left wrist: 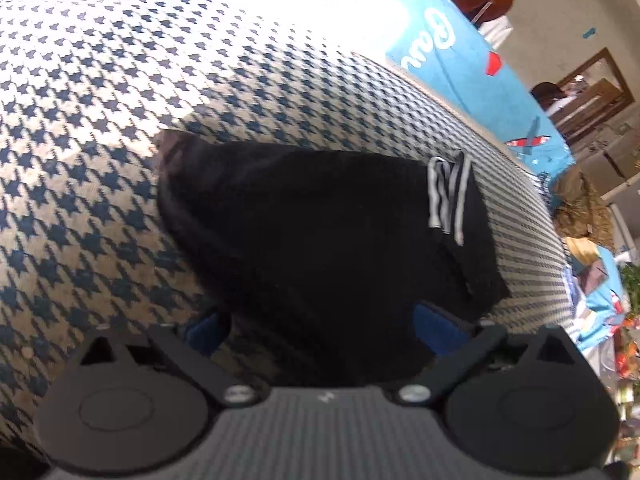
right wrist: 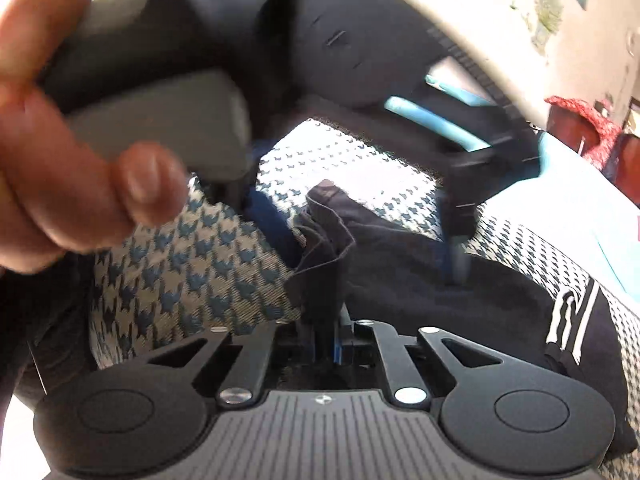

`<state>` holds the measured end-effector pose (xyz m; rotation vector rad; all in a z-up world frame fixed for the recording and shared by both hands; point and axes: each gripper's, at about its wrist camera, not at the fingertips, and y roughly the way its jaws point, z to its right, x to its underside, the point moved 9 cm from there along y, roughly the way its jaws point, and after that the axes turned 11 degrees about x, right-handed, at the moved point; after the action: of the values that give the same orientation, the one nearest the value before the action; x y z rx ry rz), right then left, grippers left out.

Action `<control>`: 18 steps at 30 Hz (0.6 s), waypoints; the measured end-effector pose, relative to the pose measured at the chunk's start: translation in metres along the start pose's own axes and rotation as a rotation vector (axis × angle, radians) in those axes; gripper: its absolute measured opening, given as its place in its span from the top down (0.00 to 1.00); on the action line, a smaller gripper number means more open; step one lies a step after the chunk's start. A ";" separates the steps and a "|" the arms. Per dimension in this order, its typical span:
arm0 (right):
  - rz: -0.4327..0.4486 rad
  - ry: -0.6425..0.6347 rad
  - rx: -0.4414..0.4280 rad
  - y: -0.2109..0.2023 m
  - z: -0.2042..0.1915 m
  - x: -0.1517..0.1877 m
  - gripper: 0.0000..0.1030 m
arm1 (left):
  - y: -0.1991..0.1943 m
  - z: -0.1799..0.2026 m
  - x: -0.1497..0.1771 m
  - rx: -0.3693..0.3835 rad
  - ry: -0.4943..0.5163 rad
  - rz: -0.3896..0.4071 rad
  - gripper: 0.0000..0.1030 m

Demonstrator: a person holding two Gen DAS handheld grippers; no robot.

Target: Fold clothes

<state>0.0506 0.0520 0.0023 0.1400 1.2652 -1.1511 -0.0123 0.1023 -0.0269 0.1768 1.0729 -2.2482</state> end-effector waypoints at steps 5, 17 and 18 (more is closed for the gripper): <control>0.014 0.050 -0.006 0.001 0.019 -0.005 0.93 | 0.004 -0.019 -0.010 -0.038 -0.058 0.014 0.01; 0.028 0.079 -0.006 -0.003 0.063 0.004 0.93 | 0.022 -0.027 -0.041 -0.072 -0.046 0.055 0.31; 0.028 0.081 -0.005 -0.002 0.065 0.004 0.93 | 0.022 -0.028 -0.042 -0.077 -0.048 0.063 0.36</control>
<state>0.0919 0.0069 0.0243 0.2018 1.3339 -1.1271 0.0300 0.1333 -0.0443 0.1223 1.1114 -2.1408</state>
